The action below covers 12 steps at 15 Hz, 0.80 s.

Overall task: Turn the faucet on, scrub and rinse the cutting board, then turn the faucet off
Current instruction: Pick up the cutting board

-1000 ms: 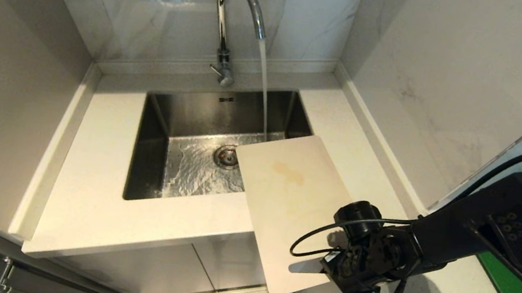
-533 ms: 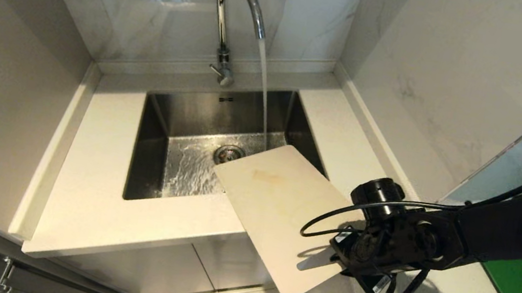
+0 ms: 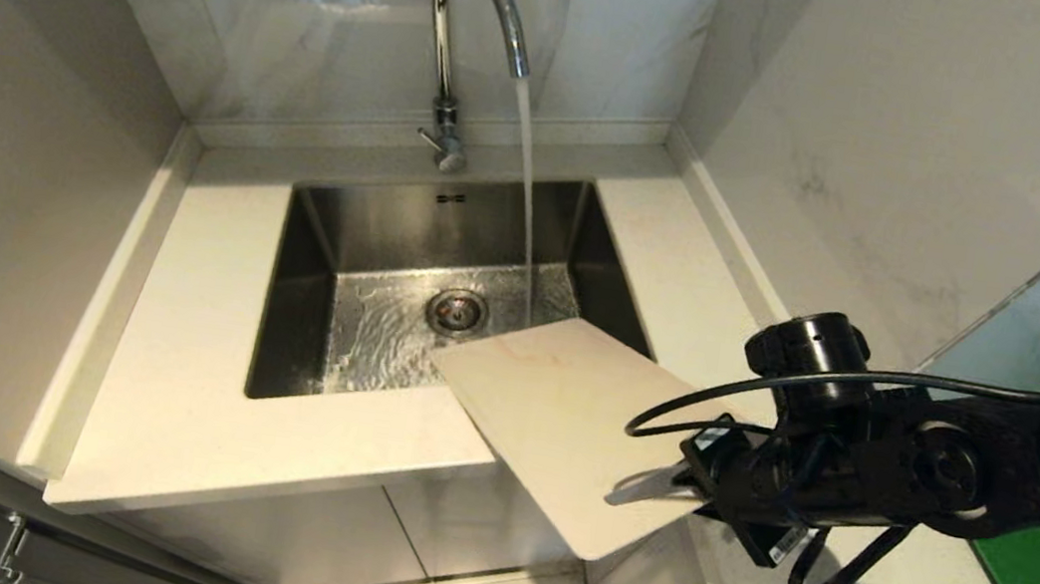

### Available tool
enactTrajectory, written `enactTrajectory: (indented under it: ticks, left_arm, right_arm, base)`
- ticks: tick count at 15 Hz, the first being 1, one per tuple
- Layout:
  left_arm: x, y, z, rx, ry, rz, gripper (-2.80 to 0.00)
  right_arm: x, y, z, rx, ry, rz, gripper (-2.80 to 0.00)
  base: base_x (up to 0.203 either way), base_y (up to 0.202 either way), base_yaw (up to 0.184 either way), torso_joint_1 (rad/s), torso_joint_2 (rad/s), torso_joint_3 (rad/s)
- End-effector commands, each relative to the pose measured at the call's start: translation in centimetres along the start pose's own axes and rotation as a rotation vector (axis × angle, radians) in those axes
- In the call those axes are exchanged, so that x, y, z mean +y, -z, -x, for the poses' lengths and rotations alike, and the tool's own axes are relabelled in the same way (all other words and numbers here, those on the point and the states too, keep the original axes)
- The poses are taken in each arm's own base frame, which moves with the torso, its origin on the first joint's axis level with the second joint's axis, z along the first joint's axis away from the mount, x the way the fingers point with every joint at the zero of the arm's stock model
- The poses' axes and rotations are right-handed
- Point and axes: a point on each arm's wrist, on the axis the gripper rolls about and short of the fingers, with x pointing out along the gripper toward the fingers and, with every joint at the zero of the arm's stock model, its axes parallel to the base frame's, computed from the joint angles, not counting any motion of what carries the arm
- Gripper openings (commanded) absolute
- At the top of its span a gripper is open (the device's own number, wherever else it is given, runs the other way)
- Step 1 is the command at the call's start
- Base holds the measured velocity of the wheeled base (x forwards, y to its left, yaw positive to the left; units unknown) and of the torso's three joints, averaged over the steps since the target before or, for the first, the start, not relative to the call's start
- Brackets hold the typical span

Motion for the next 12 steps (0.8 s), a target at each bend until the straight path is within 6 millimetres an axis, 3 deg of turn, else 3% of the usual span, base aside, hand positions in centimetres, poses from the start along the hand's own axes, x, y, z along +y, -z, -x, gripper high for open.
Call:
enactTrajectory:
  ticks: [1,7,12]
  left_arm:
    - [0.0,0.0,0.0,0.001,0.0,0.0,-2.8]
    - [0.0,0.0,0.0,0.001,0.0,0.0,-2.8]
    - [0.0,0.0,0.0,0.002,0.0,0.0,-2.8]
  right_arm:
    - [0.7,-0.1,3.3,-0.034,-0.09,0.022,-2.8]
    - [1.7,-0.4,7.3,-0.093,-0.173,0.278,-2.8]
    - [4.5,-1.4,10.2,-0.121,-0.268,0.395,-2.8]
  base:
    - [0.0,0.0,0.0,0.0,0.0,0.0]
    - [0.0,0.0,0.0,0.0,0.0,0.0]
    - [0.0,0.0,0.0,0.0,0.0,0.0]
